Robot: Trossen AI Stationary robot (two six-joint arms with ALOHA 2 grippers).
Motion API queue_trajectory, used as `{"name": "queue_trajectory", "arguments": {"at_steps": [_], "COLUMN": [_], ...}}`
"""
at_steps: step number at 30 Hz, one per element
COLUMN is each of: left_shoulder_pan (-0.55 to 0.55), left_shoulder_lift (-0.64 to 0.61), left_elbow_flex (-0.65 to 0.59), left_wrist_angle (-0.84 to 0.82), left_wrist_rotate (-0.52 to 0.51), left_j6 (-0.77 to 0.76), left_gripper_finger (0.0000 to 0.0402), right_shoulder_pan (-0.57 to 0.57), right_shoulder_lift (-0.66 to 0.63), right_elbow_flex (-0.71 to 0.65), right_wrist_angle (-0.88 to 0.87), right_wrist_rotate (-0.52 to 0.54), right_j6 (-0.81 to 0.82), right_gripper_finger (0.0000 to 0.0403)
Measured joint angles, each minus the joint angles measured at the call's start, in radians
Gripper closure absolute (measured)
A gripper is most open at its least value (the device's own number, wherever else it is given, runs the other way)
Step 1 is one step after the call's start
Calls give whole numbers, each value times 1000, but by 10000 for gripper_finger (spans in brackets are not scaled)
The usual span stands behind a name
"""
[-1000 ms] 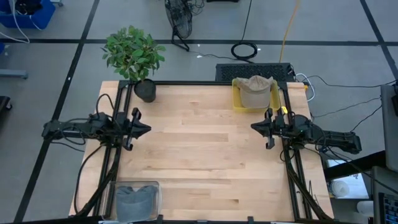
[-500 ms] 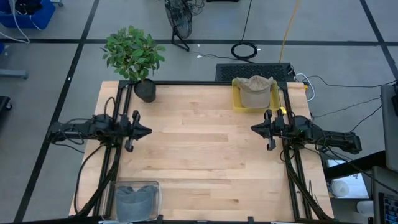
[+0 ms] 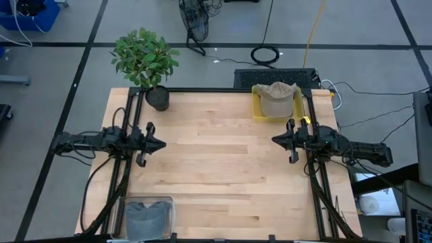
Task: Pick & Place hat
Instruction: Return to Home position
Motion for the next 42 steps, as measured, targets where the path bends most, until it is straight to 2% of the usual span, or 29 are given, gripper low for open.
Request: {"name": "queue_trajectory", "arguments": {"at_steps": [5, 11, 29, 36, 42], "left_shoulder_pan": [4, 19, 42, 42, 42], "left_shoulder_lift": [0, 0, 0, 0, 0], "left_elbow_flex": [0, 0, 0, 1, 1], "left_wrist_angle": [-15, -27, -31, -48, -73], "left_wrist_rotate": [8, 10, 7, -51, -91], "left_j6": [68, 79, 54, 59, 55], "left_gripper_finger": [378, 378, 378, 378, 378], "right_shoulder_pan": [0, 0, 20, 85, 118], "right_shoulder_lift": [2, 3, 4, 14, 72], "right_elbow_flex": [0, 0, 0, 0, 0], "right_wrist_angle": [-1, -4, 16, 42, 69], "right_wrist_rotate": [-2, -76, -76, 3, 65], "right_j6": [-18, -62, -20, -47, -52], "right_gripper_finger": [393, 393, 402, 402, 403]}}
